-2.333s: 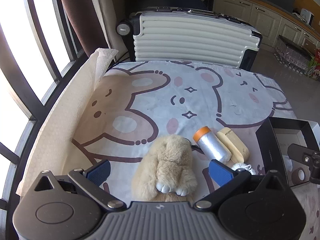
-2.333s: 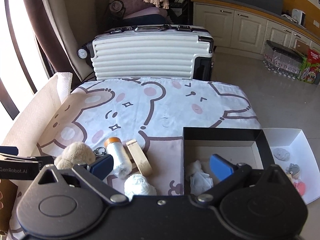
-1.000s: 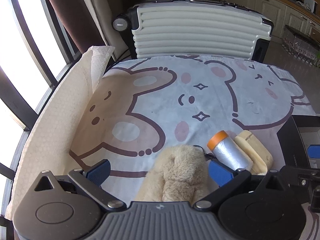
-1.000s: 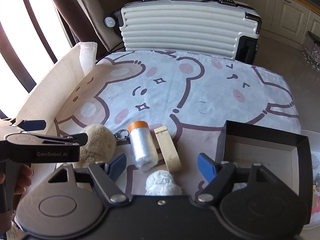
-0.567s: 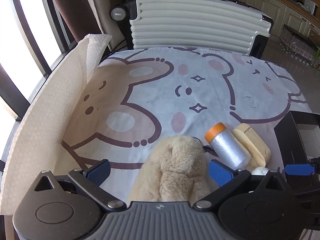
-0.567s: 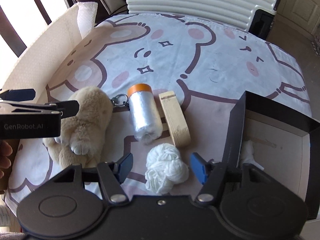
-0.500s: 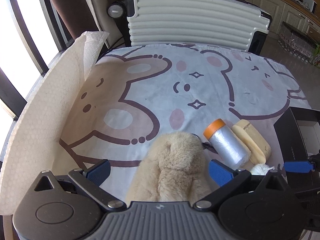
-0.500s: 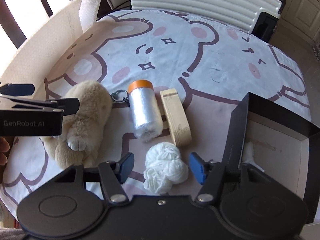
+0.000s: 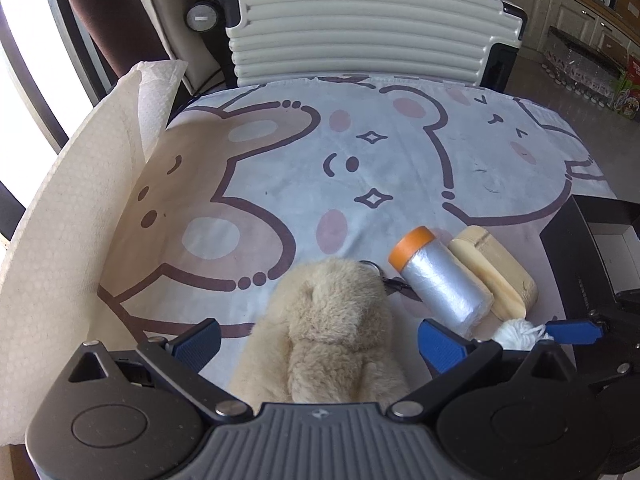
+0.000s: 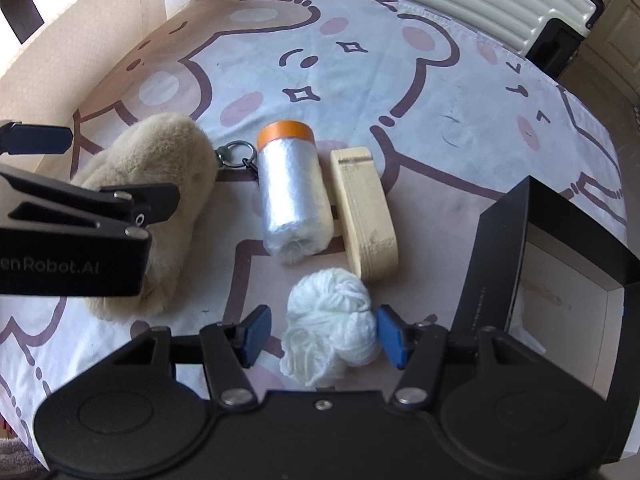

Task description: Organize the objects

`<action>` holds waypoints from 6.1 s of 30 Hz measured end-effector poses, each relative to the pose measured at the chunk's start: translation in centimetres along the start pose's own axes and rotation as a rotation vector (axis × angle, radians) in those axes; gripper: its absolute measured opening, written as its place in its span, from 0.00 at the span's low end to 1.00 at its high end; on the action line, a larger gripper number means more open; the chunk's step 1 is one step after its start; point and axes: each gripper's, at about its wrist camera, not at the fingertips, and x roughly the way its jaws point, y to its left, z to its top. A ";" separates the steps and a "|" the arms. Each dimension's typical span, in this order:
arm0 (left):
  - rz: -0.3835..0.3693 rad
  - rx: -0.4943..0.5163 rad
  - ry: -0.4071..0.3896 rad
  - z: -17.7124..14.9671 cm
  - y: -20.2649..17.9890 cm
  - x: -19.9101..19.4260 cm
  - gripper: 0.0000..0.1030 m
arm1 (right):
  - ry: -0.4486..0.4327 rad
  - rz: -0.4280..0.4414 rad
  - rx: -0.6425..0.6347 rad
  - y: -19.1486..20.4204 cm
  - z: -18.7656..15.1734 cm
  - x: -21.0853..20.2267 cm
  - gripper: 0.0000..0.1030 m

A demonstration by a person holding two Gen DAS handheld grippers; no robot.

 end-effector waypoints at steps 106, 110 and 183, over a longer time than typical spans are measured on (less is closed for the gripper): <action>-0.009 0.018 0.262 -1.1 -0.7 3.7 0.47 | 0.051 0.063 -0.043 -0.6 -1.0 0.1 0.45; -0.030 0.033 0.272 -1.1 -1.0 3.4 0.46 | 0.052 0.066 -0.047 -0.5 -1.2 -0.1 0.45; -0.084 -0.048 -0.027 -0.4 -2.0 -7.5 0.45 | -0.290 -0.063 0.204 -4.2 -3.2 -10.6 0.44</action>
